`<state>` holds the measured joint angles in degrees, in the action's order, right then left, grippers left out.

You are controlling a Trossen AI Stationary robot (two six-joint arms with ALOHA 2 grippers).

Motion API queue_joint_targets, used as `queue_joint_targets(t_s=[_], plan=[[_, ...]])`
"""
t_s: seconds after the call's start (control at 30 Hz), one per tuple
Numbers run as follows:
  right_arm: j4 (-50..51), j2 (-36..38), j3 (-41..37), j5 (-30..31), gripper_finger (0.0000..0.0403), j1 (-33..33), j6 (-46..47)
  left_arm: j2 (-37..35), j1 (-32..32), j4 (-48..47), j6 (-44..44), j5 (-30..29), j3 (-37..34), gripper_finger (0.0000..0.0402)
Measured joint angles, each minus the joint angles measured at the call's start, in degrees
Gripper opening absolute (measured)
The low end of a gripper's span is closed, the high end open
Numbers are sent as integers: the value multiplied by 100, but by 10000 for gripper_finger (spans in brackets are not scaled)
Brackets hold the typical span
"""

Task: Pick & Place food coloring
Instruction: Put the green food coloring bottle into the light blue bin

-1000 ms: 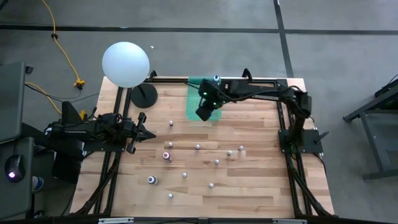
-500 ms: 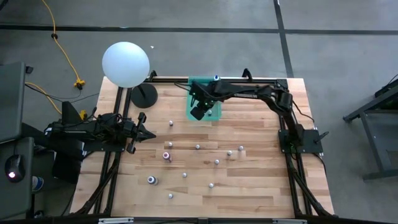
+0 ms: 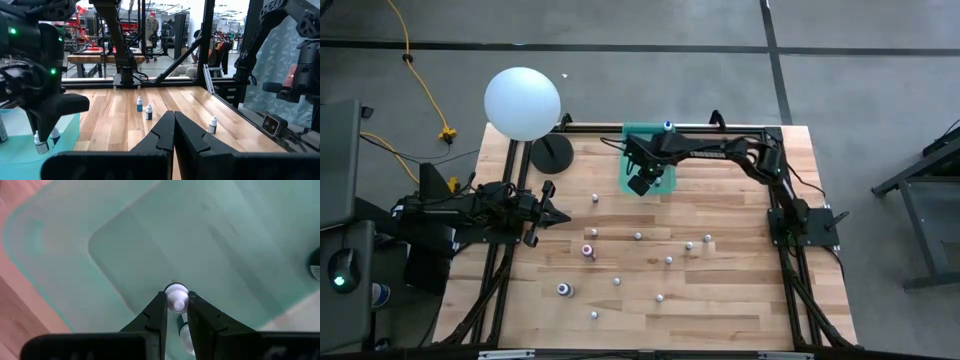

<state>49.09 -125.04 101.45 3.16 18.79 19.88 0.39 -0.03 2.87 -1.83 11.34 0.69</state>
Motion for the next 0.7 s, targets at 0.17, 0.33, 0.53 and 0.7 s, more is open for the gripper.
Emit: queue_joint_targets(t_s=[0.17,0.33,0.53,0.7], plan=[[-3,-105,0,-27,51,24,-38,-1,0,0,1,1,0,1],[-4,-142,0,-36,51,24,-66,-1,0,0,1,-1,0,1],[-1,-142,0,-32,55,24,-85,-1,1,0,1,-1,0,1],[-1,-142,0,-49,63,24,-89,-1,0,0,1,-1,0,1]])
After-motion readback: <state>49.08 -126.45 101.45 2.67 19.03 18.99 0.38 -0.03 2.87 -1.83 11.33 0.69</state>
